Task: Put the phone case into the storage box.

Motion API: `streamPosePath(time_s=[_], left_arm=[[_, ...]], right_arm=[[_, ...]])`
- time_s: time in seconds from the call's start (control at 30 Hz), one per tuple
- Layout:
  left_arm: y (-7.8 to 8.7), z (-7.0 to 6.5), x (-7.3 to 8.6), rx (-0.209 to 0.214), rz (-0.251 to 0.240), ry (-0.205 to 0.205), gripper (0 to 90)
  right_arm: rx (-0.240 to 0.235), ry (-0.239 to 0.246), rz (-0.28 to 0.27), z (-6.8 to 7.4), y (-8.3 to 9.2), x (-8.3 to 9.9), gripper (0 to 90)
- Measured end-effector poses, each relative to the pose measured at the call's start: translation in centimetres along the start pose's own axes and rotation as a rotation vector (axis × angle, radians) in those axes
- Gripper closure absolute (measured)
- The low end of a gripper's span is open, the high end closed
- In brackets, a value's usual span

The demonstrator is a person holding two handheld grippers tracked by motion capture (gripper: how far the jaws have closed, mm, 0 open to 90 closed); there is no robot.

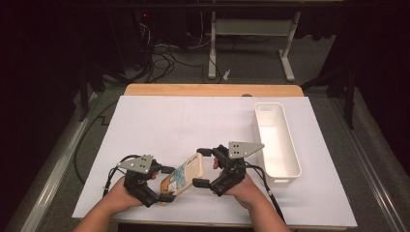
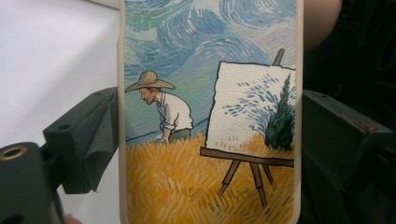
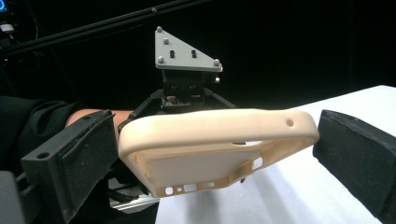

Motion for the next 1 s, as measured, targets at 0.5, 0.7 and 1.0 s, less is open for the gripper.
streamPosePath(time_s=[0.5, 0.7, 1.0], left_arm=[[0.02, -0.09, 0.01, 0.011, -0.001, 0.004, 12.2], [0.02, -0.06, 0.01, 0.012, 0.000, 0.006, 12.2], [0.02, -0.05, 0.02, 0.012, 0.001, 0.007, 12.2]], right_arm=[[-0.014, 0.005, -0.012, 0.10, 0.02, 0.00, 6.7], [-0.011, 0.001, -0.012, 0.05, 0.06, 0.04, 8.4], [-0.011, -0.002, -0.012, 0.00, 0.03, 0.09, 9.5]])
Point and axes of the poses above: each handheld gripper's, and its own axes: y roughly backward along the jaws, x roughly out of its underside, z roughly to its left, the point moved 2 cm from there along -y, roughly forward along the jaws, and after that the axes turned 7 degrees about -x, right-handed, at the moved point
